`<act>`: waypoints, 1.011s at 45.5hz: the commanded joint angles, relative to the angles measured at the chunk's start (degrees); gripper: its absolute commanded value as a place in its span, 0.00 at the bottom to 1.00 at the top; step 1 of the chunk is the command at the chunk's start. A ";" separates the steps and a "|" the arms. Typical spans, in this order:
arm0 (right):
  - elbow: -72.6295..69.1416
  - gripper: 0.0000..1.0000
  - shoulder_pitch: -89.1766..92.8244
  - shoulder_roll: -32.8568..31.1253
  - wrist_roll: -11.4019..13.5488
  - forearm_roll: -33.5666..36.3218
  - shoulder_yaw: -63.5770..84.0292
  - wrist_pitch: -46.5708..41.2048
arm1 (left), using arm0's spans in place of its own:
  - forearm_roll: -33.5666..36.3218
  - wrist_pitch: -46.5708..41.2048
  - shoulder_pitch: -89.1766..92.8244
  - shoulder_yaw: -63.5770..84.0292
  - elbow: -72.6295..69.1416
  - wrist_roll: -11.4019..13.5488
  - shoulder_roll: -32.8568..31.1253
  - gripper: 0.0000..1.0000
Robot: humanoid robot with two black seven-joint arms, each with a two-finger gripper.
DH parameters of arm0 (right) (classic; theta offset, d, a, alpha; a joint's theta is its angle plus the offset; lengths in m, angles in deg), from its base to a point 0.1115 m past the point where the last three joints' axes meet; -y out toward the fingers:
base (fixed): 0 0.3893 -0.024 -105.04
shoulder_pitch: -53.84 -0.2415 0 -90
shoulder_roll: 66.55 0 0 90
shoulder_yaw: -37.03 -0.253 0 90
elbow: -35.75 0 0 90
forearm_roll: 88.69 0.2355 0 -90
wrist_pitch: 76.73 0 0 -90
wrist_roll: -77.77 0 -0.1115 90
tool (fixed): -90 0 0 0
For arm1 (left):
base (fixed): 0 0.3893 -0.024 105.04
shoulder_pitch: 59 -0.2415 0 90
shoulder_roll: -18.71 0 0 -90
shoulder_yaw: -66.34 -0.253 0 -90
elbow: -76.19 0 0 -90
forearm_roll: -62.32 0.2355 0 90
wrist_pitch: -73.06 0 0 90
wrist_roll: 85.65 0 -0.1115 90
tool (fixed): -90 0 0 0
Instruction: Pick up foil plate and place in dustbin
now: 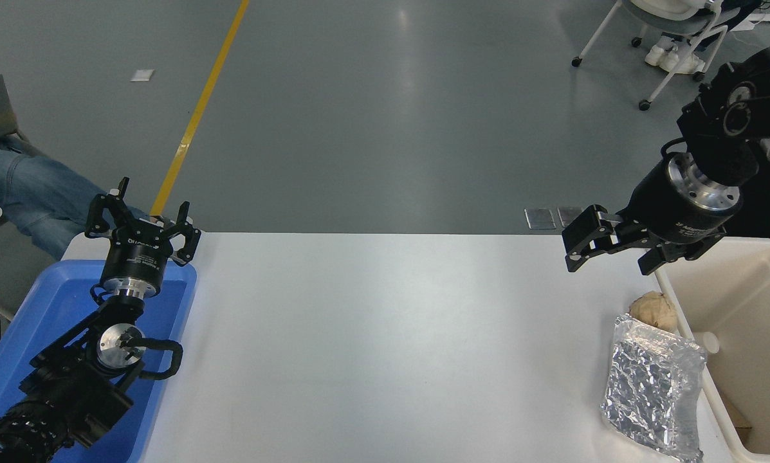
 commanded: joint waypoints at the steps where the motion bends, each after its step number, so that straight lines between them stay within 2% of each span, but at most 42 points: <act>1: 0.85 1.00 0.82 -0.70 -0.08 -0.04 0.42 0.04 | 0.01 0.00 0.00 0.00 0.00 0.02 0.00 0.99; 16: 5.43 1.00 4.95 -4.13 -0.26 0.40 1.12 -0.05 | 0.01 0.00 0.00 0.00 0.00 0.02 0.00 0.99; 24: 5.69 1.00 5.21 -4.92 -0.26 9.36 7.53 0.04 | 0.01 0.00 0.00 0.00 0.00 0.02 0.00 0.99; 29: 5.87 1.00 5.38 -3.96 -0.34 11.74 12.81 0.04 | 0.01 0.00 0.00 0.00 0.00 0.02 0.00 0.99; 38: 6.04 1.00 9.96 -4.13 -0.35 12.35 14.31 -0.31 | 0.01 0.00 0.00 0.00 0.00 0.02 0.00 0.99; 46: 6.57 1.00 13.46 -6.94 -0.26 11.83 13.61 0.83 | 0.01 0.00 0.00 0.00 0.00 0.02 0.00 0.99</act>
